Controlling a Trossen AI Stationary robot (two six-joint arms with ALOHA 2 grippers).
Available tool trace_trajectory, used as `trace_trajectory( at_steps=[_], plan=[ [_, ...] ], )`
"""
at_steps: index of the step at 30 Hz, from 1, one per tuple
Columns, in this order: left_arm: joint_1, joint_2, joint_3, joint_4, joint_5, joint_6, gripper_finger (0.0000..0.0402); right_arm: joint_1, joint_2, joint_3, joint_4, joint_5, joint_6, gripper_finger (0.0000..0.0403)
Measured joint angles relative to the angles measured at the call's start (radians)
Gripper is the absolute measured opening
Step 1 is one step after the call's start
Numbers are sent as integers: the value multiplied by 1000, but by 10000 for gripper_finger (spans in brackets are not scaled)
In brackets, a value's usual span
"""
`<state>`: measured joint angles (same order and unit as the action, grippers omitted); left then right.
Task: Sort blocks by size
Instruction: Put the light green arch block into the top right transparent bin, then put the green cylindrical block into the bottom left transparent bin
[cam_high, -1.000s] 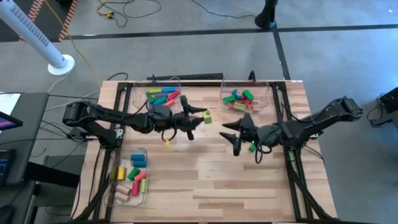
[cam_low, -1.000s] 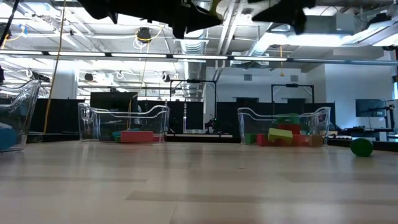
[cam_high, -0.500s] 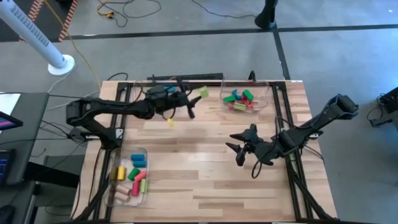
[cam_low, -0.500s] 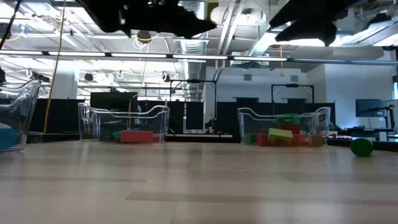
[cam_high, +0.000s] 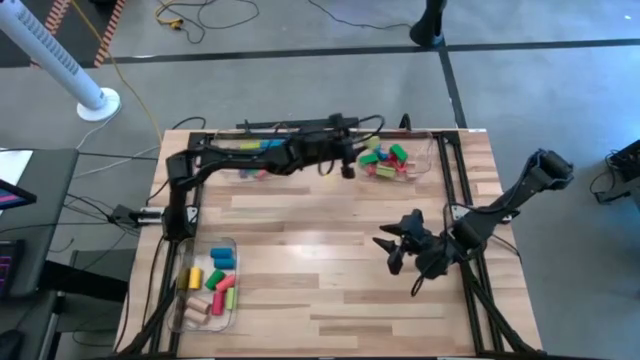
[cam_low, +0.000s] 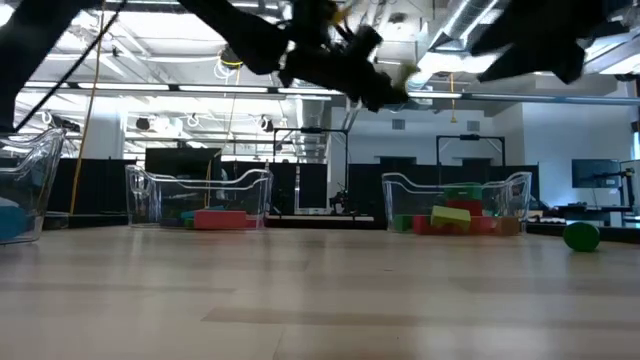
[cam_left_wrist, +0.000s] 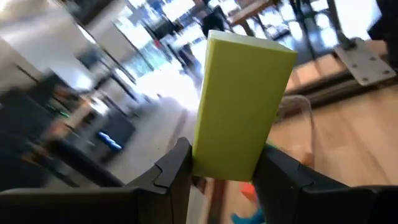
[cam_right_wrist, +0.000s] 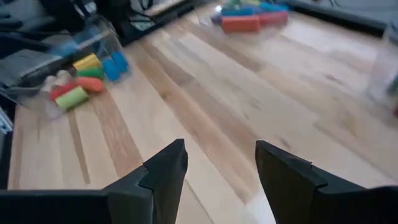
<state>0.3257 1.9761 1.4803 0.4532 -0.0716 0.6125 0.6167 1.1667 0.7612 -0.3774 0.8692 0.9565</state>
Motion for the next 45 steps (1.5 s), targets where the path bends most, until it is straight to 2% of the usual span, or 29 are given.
trace_trajectory(
  at_steps=[4,9,14,19,28,35,40,45],
  plan=[
    [44,88,161,-200,77,-101,137,40,0,0,-98,7,127,222],
    [97,202,350,-467,139,-200,137,84,0,0,-119,22,170,222],
    [134,293,456,-570,232,-293,139,108,0,0,-114,24,172,222],
    [153,320,466,-581,303,-371,153,118,0,0,-107,25,172,222],
    [154,314,468,-577,367,-404,206,119,0,0,-130,23,169,222],
    [154,314,468,-595,394,-409,219,162,0,0,-249,-9,145,222],
    [147,314,472,-639,473,-427,218,175,0,0,-340,-112,146,222],
    [124,314,545,-800,494,-374,218,148,0,0,-498,-248,207,222]
  ],
)
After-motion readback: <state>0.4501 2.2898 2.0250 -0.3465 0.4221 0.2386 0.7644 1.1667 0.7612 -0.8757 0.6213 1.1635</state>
